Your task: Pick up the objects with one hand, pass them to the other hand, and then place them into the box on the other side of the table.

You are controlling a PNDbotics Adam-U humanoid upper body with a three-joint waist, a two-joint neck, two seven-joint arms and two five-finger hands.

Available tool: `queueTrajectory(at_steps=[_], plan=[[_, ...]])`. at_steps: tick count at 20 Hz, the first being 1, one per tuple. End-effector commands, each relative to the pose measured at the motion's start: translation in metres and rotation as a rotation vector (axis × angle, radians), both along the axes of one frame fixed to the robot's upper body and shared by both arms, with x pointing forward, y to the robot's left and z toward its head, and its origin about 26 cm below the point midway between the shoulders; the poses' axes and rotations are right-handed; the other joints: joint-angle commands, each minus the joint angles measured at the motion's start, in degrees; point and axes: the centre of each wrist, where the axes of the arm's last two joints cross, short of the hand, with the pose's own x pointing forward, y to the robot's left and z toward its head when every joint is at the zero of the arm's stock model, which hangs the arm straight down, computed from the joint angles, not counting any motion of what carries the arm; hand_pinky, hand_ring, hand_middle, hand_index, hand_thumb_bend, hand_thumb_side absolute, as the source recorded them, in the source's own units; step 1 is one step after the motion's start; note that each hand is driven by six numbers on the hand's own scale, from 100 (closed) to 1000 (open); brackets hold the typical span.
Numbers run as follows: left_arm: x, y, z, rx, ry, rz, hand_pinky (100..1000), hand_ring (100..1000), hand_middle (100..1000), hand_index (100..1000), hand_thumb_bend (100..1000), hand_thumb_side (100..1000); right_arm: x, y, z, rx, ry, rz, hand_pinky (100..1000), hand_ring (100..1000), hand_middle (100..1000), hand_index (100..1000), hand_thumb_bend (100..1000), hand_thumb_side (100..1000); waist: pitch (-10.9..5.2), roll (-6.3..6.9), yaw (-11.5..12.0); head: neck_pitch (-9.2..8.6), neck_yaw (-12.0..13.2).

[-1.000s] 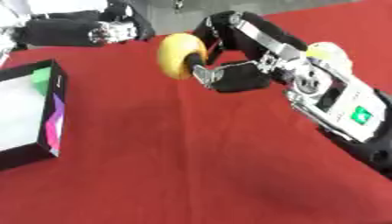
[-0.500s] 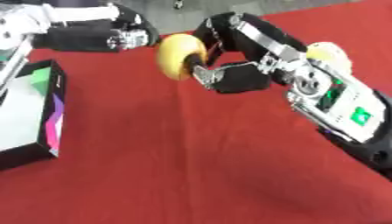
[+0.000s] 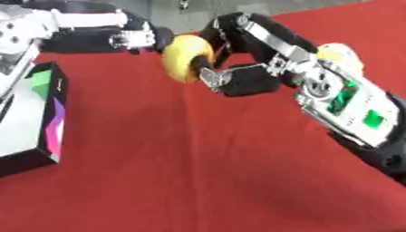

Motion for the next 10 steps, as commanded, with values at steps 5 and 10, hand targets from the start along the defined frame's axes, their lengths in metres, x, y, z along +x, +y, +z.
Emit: queueTrajectory(at_steps=[5, 10], plan=[[-0.0013, 0.0021, 0.0091, -0.012, 0.045, -0.067, 881, 895, 777, 831, 319, 1000, -0.0023, -0.0037, 0.0098, -0.015, -0.034, -0.006, 558, 612, 510, 565, 100, 115, -0.83, 0.20, 0.1, -0.69, -0.1], [0.0012, 0.0027, 0.0080, 0.000, 0.079, -0.077, 884, 896, 776, 817, 277, 1000, -0.0023, -0.0036, 0.0098, -0.016, -0.029, -0.006, 557, 617, 510, 565, 100, 117, -0.77, 0.18, 0.1, -0.68, -0.1]])
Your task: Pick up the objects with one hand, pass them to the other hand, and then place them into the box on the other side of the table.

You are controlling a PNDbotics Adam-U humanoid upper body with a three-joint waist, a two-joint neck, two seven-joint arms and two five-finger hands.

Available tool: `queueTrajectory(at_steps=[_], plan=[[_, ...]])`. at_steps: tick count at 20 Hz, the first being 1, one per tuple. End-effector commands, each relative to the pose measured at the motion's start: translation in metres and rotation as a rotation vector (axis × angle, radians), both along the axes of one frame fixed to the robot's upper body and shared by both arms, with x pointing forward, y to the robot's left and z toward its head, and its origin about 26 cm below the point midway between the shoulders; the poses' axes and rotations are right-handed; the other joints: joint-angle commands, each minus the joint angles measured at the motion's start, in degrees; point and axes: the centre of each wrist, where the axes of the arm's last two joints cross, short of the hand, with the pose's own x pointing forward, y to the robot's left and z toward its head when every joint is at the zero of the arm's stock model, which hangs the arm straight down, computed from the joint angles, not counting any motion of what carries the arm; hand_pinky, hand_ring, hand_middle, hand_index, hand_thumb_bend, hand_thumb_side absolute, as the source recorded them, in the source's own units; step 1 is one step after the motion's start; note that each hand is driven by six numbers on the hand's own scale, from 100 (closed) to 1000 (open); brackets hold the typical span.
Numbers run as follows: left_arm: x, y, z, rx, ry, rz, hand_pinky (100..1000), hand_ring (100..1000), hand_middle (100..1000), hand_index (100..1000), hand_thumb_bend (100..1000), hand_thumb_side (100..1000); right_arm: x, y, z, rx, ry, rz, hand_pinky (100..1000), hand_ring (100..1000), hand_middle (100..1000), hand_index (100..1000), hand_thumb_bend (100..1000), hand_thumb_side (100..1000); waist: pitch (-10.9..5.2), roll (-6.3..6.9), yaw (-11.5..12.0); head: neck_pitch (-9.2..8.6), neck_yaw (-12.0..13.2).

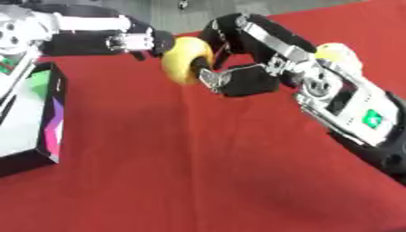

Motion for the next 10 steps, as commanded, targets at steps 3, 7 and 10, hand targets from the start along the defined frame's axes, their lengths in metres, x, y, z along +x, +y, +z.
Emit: queueTrajectory(at_steps=[3, 7, 10], plan=[[0.0008, 0.0016, 0.0086, 0.011, 0.040, -0.019, 887, 899, 776, 803, 256, 1000, -0.0024, -0.0033, 0.0097, -0.006, -0.035, -0.005, 558, 619, 510, 565, 100, 117, -0.84, 0.12, 0.1, -0.67, -0.1], [0.0019, -0.0003, 0.0077, 0.018, 0.062, -0.030, 888, 900, 777, 789, 189, 1000, -0.0023, -0.0036, 0.0100, -0.007, -0.035, -0.005, 559, 619, 510, 565, 100, 116, -0.83, 0.09, 0.1, -0.65, 0.0], [0.0042, -0.0013, 0.0055, 0.027, 0.076, -0.009, 885, 898, 777, 786, 100, 1000, -0.0023, -0.0035, 0.0099, -0.010, -0.034, -0.004, 556, 618, 510, 565, 100, 115, -0.81, 0.08, 0.1, -0.56, 0.0]])
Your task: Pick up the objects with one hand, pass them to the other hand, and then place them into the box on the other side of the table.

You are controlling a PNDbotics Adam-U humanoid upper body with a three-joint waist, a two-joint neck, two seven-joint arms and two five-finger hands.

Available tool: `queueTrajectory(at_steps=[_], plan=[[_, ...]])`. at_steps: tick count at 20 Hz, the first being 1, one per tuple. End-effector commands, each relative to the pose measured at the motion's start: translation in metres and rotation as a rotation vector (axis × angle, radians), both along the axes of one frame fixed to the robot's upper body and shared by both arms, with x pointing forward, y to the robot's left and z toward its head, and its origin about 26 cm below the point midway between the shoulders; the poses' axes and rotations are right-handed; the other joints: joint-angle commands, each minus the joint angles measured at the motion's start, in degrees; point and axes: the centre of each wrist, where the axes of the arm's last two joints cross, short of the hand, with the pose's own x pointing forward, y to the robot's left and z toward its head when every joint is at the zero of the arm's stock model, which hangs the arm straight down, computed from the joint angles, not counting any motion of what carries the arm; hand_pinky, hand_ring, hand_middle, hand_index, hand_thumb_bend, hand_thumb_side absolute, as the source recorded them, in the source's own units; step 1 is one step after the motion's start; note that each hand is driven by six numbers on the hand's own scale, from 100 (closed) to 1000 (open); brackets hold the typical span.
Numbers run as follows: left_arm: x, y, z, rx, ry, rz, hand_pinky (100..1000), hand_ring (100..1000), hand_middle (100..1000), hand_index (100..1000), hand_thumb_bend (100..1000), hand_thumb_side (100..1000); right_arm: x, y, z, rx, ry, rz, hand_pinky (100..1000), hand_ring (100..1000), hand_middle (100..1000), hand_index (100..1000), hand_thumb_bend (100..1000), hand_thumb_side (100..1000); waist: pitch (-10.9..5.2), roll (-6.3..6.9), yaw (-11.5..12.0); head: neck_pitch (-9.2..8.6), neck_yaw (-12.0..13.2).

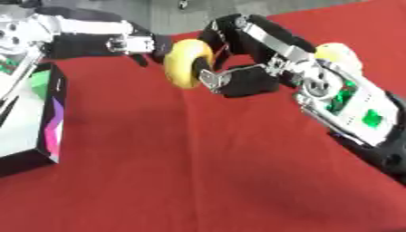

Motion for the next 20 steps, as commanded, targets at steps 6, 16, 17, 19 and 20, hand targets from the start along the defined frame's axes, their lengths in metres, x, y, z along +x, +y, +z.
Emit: queueTrajectory(at_steps=[6, 16, 17, 19, 20], plan=[[0.0009, -0.0040, 0.0105, 0.057, -0.013, 0.084, 871, 890, 769, 785, 100, 1000, -0.0024, -0.0033, 0.0090, -0.009, -0.038, -0.001, 553, 617, 510, 564, 100, 111, -0.84, -0.02, 0.1, -0.57, 0.2], [0.0037, -0.0063, 0.0073, 0.052, -0.010, 0.077, 877, 895, 763, 798, 289, 1000, -0.0024, -0.0034, 0.0086, -0.015, -0.039, -0.001, 551, 616, 509, 563, 100, 106, -0.76, 0.05, 0.0, -0.50, 0.0], [0.0043, -0.0057, 0.0068, 0.052, -0.009, 0.074, 877, 896, 764, 798, 297, 1000, -0.0024, -0.0034, 0.0084, -0.016, -0.038, -0.001, 551, 616, 509, 563, 100, 106, -0.75, 0.05, 0.0, -0.54, 0.0], [0.0058, -0.0052, 0.0054, 0.054, -0.009, 0.069, 880, 897, 765, 800, 312, 1000, -0.0025, -0.0031, 0.0080, -0.019, -0.038, -0.001, 551, 616, 509, 563, 100, 106, -0.71, 0.03, 0.1, -0.60, 0.0], [0.0064, -0.0053, 0.0048, 0.054, -0.009, 0.066, 881, 898, 765, 801, 318, 1000, -0.0025, -0.0030, 0.0079, -0.019, -0.038, -0.001, 551, 616, 509, 562, 100, 105, -0.68, 0.01, 0.1, -0.61, 0.0]])
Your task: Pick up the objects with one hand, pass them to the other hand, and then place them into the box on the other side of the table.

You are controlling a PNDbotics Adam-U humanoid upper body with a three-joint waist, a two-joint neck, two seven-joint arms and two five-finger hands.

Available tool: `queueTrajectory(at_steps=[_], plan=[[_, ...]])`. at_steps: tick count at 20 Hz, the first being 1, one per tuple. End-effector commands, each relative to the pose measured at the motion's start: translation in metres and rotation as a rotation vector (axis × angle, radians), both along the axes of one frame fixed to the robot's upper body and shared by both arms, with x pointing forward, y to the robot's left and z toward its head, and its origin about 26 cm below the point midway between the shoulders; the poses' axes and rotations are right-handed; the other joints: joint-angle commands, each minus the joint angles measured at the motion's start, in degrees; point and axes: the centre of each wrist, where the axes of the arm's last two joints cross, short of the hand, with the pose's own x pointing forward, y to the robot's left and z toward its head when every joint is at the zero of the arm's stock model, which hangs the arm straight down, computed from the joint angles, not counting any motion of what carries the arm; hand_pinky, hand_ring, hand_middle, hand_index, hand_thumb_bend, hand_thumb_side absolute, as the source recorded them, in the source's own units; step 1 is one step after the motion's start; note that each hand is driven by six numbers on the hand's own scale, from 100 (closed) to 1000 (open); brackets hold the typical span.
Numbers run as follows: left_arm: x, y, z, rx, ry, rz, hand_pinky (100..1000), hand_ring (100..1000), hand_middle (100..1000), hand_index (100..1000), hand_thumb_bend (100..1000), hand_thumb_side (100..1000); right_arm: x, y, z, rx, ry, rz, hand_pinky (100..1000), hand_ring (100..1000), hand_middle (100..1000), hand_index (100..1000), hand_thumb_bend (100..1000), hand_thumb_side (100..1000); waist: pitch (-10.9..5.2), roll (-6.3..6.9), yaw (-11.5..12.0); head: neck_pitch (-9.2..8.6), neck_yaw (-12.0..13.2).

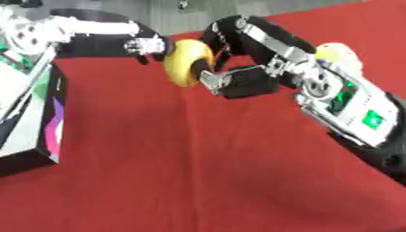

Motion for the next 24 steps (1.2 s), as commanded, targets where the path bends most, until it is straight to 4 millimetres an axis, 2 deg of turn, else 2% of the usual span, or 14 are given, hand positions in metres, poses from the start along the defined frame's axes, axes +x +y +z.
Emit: queueTrajectory(at_steps=[1, 10, 24], plan=[[0.0005, 0.0034, 0.0082, 0.020, 0.028, 0.004, 883, 899, 765, 803, 330, 1000, -0.0026, -0.0026, 0.0088, -0.011, -0.039, -0.002, 550, 615, 509, 562, 100, 109, -0.65, -0.01, 0.1, -0.63, 0.0], [0.0024, 0.0043, 0.0058, -0.001, 0.045, -0.037, 892, 904, 761, 801, 392, 1000, -0.0025, -0.0029, 0.0091, -0.014, -0.041, -0.005, 547, 614, 508, 561, 100, 100, -0.50, 0.07, 0.1, -0.74, -0.1], [0.0037, 0.0041, 0.0008, -0.043, 0.091, -0.115, 902, 908, 757, 804, 398, 1000, -0.0026, -0.0032, 0.0086, -0.025, -0.041, -0.006, 545, 614, 509, 559, 100, 100, -0.32, 0.10, 0.0, -0.86, -0.4]])
